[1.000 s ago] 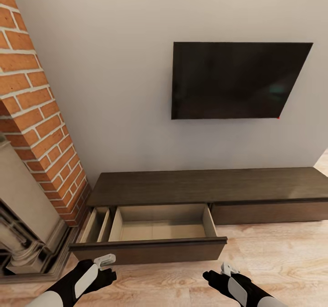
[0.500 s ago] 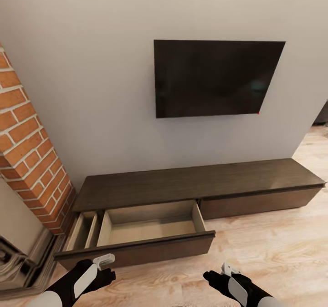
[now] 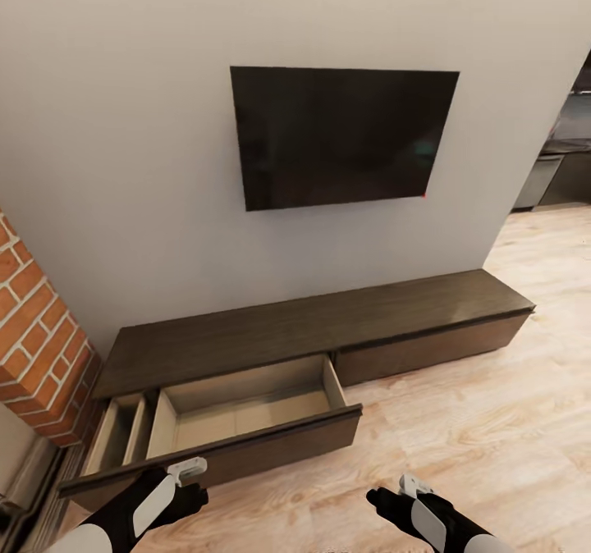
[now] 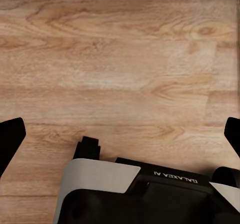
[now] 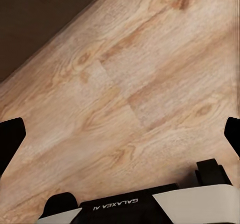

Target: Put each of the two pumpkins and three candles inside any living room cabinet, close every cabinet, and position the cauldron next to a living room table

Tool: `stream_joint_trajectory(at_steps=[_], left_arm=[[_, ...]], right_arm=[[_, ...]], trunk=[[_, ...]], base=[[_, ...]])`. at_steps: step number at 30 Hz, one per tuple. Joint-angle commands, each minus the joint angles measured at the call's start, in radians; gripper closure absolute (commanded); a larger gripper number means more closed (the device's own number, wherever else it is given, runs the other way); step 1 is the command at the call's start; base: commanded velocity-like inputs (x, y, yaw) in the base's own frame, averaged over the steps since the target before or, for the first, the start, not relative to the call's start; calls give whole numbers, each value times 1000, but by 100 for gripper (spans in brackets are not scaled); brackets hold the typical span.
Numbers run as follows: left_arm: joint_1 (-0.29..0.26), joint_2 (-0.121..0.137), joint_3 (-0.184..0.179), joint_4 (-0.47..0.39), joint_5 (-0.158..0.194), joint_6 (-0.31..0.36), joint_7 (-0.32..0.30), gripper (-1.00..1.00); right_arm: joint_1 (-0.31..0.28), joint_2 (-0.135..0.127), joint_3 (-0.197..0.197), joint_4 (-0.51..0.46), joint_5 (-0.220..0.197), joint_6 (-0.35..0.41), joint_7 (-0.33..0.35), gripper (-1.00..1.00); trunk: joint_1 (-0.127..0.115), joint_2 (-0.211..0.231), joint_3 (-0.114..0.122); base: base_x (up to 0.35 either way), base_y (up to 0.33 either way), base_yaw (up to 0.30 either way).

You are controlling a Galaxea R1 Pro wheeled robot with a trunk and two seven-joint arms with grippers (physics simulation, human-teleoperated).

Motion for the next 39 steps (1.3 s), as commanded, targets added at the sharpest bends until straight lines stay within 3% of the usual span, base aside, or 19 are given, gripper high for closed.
stream_joint_trajectory(at_steps=[1,14,23,39], left_arm=[[0,1,-7,-3,10,3,9,-100],[0,2,-7,4,11,-1,10,-100],[0,-3,-8,16,10,-36,10,-100],[0,-4,-9,17,10,-39,10,-100]], right_arm=[[-1,0,3,-1,-1,4,2,-100],[-1,0,3,1,-4,0,-61,-100],[-1,0,3,1,-4,-1,-65,-100],[-1,-1,3,1,-4,-14,-65,-100]], trunk=[[0,-1,-2],[0,-1,-12],[0,-1,-19],[0,-1,-33]], base=[[0,0,-250],[0,0,-250],[0,0,-250],[0,0,-250]])
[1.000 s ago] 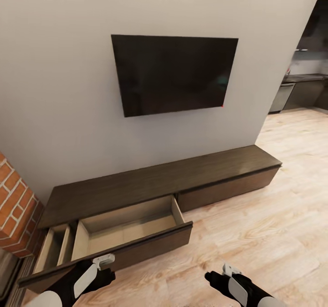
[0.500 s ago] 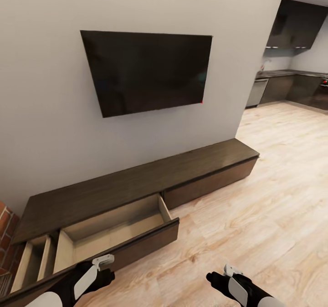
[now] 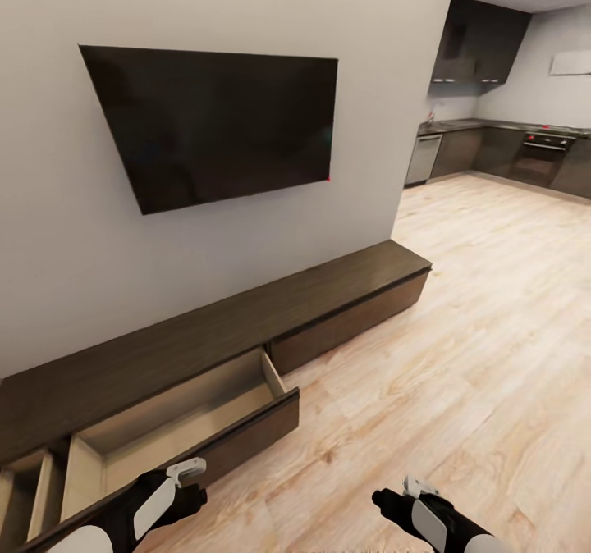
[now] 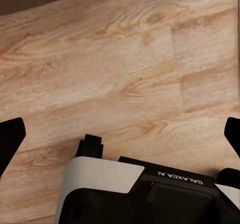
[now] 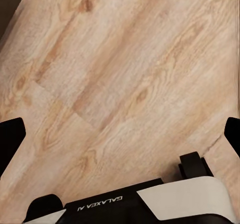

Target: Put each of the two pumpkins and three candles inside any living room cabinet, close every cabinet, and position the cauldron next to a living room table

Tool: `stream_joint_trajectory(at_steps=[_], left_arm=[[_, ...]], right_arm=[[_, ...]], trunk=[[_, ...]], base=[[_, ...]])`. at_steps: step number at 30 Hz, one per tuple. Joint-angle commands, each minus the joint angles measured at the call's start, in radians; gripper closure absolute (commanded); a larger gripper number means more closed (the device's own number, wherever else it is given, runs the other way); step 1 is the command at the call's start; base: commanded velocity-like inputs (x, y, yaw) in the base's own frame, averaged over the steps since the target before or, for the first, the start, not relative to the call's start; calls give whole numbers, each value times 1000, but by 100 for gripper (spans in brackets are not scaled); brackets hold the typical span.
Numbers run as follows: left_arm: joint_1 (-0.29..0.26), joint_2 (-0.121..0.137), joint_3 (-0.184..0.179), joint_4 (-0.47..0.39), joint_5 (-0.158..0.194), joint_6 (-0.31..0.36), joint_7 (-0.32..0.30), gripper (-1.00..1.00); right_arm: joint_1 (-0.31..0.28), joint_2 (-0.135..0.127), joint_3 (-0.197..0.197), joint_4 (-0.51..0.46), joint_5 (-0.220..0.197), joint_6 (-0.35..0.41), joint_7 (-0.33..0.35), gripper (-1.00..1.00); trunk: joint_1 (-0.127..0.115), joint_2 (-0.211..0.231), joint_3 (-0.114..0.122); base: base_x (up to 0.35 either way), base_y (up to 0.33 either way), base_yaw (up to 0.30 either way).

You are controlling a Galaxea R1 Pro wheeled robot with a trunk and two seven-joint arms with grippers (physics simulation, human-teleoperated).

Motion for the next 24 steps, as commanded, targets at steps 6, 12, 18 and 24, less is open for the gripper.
stream_joint_trajectory(at_steps=[6,12,18,24], left_arm=[[0,1,-8,-3,11,3,9,-100],[0,1,-8,-3,11,3,9,-100],[0,1,-8,-3,11,3,9,-100],[0,1,-8,-3,11,3,9,-100]], right_arm=[[0,0,8,-2,-8,-3,-4,-100],[0,0,8,-2,-7,-4,-4,-100],[0,1,8,-2,-7,-5,-4,-100],[0,2,8,-2,-7,-6,-4,-100]], trunk=[[0,-1,-6],[0,-1,-11],[0,-1,-17],[0,-1,-22]], base=[[0,0,-250],[0,0,-250],[0,0,-249],[0,0,-239]])
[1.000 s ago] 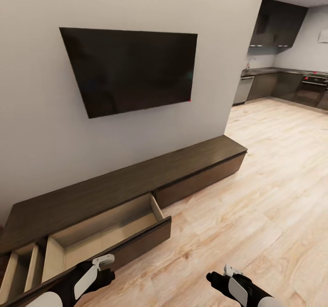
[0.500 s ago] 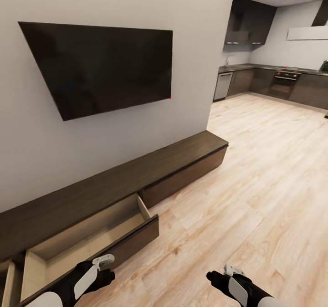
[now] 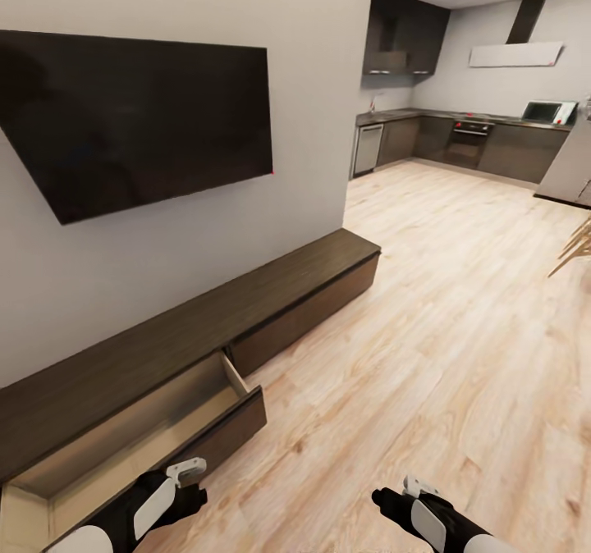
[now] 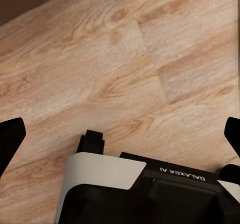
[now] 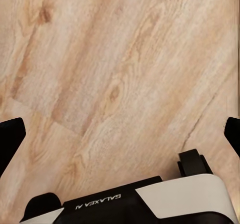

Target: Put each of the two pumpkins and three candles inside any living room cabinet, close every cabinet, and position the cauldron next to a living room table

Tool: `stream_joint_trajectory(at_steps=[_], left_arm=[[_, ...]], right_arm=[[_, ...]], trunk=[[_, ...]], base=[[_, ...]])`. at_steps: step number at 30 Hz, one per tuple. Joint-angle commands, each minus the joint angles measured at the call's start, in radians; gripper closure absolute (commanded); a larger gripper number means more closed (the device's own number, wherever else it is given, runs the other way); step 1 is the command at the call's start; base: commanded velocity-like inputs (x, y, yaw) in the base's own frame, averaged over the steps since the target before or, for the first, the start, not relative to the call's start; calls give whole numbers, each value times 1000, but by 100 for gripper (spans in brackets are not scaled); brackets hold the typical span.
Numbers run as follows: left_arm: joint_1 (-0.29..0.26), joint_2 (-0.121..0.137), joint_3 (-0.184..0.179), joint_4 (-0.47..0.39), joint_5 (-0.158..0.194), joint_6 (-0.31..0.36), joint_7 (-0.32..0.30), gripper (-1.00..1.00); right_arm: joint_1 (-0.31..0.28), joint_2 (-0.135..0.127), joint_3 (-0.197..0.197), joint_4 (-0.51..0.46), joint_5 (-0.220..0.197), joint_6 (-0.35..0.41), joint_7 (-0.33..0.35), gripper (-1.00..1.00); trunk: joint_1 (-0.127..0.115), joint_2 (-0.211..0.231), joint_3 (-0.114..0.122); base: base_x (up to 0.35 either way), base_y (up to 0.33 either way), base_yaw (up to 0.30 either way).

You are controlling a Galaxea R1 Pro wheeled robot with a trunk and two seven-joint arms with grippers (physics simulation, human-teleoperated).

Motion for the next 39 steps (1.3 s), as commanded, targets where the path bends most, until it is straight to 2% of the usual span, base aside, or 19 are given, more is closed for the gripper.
stream_joint_trajectory(at_steps=[1,39], left_arm=[[0,1,-7,-3,11,3,9,-100],[0,0,-7,-3,11,3,9,-100]], right_arm=[[0,-1,8,-2,-7,5,-4,-100],[0,-1,8,-1,-7,-1,-4,-100]], trunk=[[0,-1,-2],[0,-1,-45]], base=[[0,0,-231],[0,0,-218]])
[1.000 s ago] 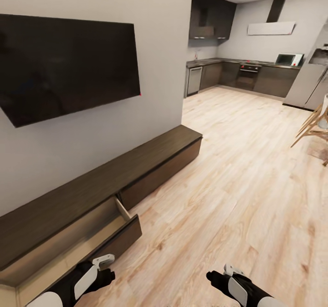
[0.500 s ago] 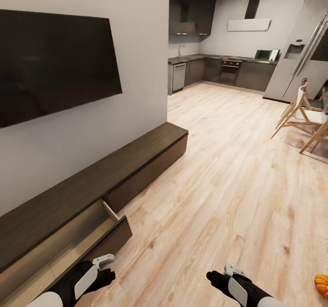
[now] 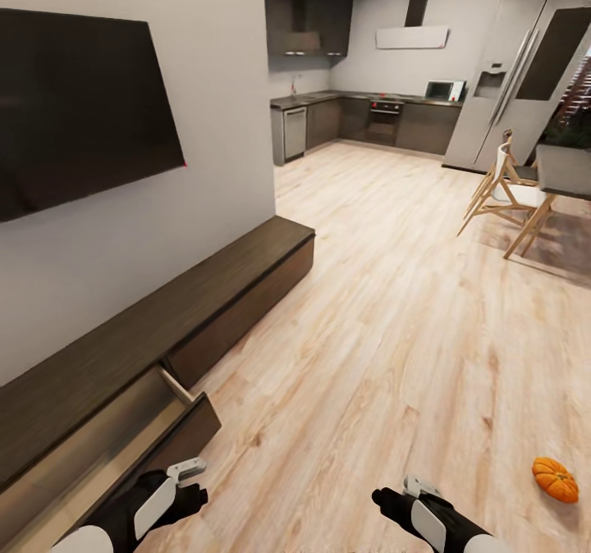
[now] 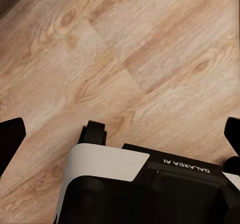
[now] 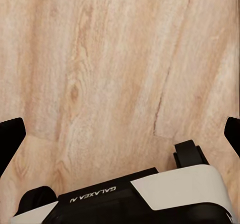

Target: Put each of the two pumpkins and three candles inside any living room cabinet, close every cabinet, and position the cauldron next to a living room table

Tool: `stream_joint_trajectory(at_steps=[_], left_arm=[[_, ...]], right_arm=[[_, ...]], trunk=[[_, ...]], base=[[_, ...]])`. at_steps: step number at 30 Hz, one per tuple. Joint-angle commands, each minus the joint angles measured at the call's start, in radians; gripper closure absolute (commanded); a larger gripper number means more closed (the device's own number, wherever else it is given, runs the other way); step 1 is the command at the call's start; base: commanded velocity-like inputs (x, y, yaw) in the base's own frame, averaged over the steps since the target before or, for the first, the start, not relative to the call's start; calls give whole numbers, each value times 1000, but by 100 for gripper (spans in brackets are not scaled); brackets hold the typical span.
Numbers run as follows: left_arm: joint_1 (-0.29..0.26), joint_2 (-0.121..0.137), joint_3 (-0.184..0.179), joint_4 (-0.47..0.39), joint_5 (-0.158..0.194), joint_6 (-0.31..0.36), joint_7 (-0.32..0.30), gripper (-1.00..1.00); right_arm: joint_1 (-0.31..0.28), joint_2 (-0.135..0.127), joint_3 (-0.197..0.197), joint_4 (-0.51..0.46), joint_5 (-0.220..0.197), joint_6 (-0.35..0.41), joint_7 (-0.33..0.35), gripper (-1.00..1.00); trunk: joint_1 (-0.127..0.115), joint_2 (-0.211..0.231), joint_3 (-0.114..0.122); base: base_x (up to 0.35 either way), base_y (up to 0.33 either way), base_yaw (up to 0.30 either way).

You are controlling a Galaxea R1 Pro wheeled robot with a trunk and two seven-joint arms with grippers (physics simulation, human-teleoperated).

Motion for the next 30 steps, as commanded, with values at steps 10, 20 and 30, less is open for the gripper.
stream_joint_trajectory(at_steps=[10,20,30], left_arm=[[0,1,-7,-3,11,3,9,-100],[0,1,-7,-3,11,3,9,-100],[0,1,-7,-3,11,3,9,-100]], right_arm=[[0,-1,8,-2,-7,5,-4,-100],[0,-1,8,-2,-7,5,-4,-100],[0,-1,8,-2,-7,3,-4,-100]], trunk=[[0,-1,-13],[0,-1,-24],[0,-1,-36]], base=[[0,0,-213],[0,0,-213],[0,0,-211]])
